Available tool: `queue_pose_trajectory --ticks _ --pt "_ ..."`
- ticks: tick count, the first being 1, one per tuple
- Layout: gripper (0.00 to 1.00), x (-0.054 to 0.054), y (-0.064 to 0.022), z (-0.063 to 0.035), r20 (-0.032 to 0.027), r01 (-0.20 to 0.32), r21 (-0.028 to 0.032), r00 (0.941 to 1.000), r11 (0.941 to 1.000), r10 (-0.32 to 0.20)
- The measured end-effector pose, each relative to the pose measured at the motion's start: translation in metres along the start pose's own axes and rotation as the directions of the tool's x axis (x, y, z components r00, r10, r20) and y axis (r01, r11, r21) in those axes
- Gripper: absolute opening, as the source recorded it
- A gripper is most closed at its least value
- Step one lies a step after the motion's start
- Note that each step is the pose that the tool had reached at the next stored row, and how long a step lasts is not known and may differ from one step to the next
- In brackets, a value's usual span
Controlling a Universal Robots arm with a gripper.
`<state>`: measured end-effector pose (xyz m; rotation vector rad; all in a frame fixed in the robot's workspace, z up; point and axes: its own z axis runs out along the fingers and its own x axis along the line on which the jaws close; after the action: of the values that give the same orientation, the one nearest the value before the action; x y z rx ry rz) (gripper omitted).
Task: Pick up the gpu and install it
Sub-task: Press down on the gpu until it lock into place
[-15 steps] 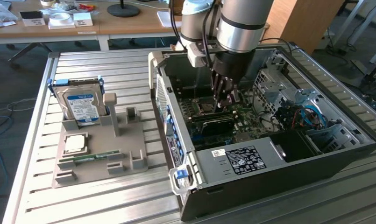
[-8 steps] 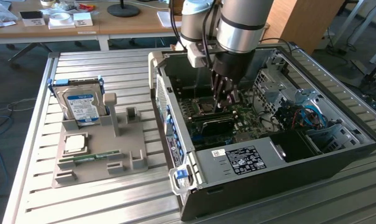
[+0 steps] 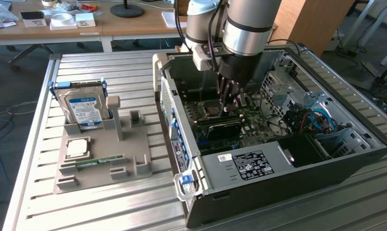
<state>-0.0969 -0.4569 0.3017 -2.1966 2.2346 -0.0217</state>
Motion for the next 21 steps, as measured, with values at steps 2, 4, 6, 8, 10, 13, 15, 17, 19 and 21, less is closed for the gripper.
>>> queue_pose_trajectory --ticks 2,4,6,8,10,13,15,17,19,21 --pt "0.11 0.0000 0.0000 0.0000 -0.0001 0.000 0.0000 1.0000 1.0000 0.000" --pt "0.11 0.0000 0.0000 0.0007 0.0003 0.000 0.0002 1.0000 1.0000 0.000" --pt "0.11 0.0000 0.0000 0.0023 0.0000 0.000 0.0002 1.0000 1.0000 0.000" --pt "0.11 0.0000 0.0000 0.0038 0.0001 0.000 0.0006 1.0000 1.0000 0.000" --pt "0.11 0.0000 0.0000 0.0043 -0.0002 0.000 0.0005 1.0000 1.0000 0.000" --pt "0.11 0.0000 0.0001 0.0044 -0.0001 0.000 0.0005 1.0000 1.0000 0.000" --pt "0.11 0.0000 0.0001 0.0045 -0.0001 0.000 0.0006 1.0000 1.0000 0.000" --pt "0.11 -0.0003 0.0001 0.0049 0.0003 0.000 0.0008 1.0000 1.0000 0.000" --pt "0.11 -0.0013 0.0003 0.0051 0.0001 0.000 0.0007 1.0000 1.0000 0.000" --pt "0.11 -0.0025 0.0002 0.0054 0.0001 0.000 0.0006 1.0000 1.0000 0.000"
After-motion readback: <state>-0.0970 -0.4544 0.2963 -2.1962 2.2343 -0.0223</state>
